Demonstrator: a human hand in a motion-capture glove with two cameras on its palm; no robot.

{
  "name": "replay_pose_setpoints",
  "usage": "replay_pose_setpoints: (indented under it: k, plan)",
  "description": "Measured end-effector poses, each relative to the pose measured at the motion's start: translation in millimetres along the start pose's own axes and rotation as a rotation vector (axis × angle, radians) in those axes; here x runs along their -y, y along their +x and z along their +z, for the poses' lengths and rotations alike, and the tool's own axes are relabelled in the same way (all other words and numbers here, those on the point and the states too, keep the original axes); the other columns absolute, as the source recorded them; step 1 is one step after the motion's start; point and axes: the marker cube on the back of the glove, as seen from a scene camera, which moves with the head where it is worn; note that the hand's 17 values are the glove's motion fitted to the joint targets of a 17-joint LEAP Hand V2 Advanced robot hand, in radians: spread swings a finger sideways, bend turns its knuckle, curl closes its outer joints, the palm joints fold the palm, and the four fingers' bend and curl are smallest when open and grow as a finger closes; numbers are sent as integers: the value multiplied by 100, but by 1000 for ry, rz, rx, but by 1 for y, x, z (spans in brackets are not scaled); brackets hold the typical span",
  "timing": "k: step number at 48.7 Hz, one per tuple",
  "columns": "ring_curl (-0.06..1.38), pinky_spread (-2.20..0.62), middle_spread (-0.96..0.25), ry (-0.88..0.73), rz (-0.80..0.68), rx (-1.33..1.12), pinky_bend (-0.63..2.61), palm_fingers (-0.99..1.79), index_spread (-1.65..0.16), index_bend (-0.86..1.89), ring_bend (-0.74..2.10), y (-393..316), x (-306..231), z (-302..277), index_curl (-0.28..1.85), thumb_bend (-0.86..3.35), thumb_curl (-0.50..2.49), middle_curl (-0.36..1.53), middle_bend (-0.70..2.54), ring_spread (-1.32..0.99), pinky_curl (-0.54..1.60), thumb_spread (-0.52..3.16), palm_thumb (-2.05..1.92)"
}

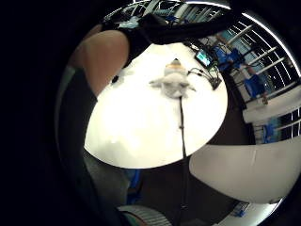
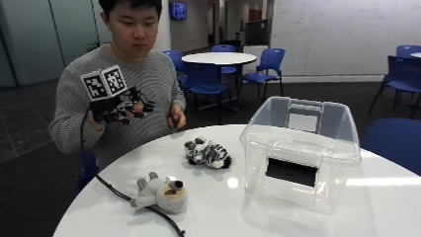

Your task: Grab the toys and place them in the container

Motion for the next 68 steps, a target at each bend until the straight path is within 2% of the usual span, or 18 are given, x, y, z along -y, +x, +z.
replay_pose_setpoints:
  k: [9, 24, 31, 40, 46, 53, 63, 68]
  plan:
    - [8, 4, -14, 0, 8, -3, 64, 14, -28, 16, 26, -1, -1, 0, 9, 1, 6, 7, 17, -9, 20, 96, 1]
    - [13, 5, -18, -22, 14, 8, 71, 8, -36, 17, 32, 8, 16, 2, 17, -1, 14, 16, 19, -12, 26, 127, -1]
    - [15, 5, -18, -46, 51, -20, 73, 6, -37, 17, 35, 36, 66, 1, 20, -2, 16, 19, 18, -12, 28, 132, -2]
    - [18, 5, -18, -77, 183, -22, 79, 0, -37, 14, 40, 99, 157, -4, 21, -2, 19, 22, 18, -13, 31, 134, -2]
    - [20, 5, -17, -122, 240, -10, 83, -3, -36, 15, 41, 122, 184, 0, 22, -1, 20, 24, 18, -13, 32, 136, -1]
    - [21, 4, -17, -172, 267, -9, 85, -5, -36, 15, 42, 134, 183, 32, 23, -1, 22, 25, 18, -13, 33, 136, 0]
    - [22, 3, -17, -334, 359, -10, 91, -4, -36, 14, 44, 149, 166, 122, 24, 0, 26, 27, 17, -13, 35, 138, 5]
    - [24, -2, -18, -305, 389, -104, 102, 11, -38, 14, 53, 149, 161, 154, 23, 4, 28, 26, 16, -17, 37, 140, 14]
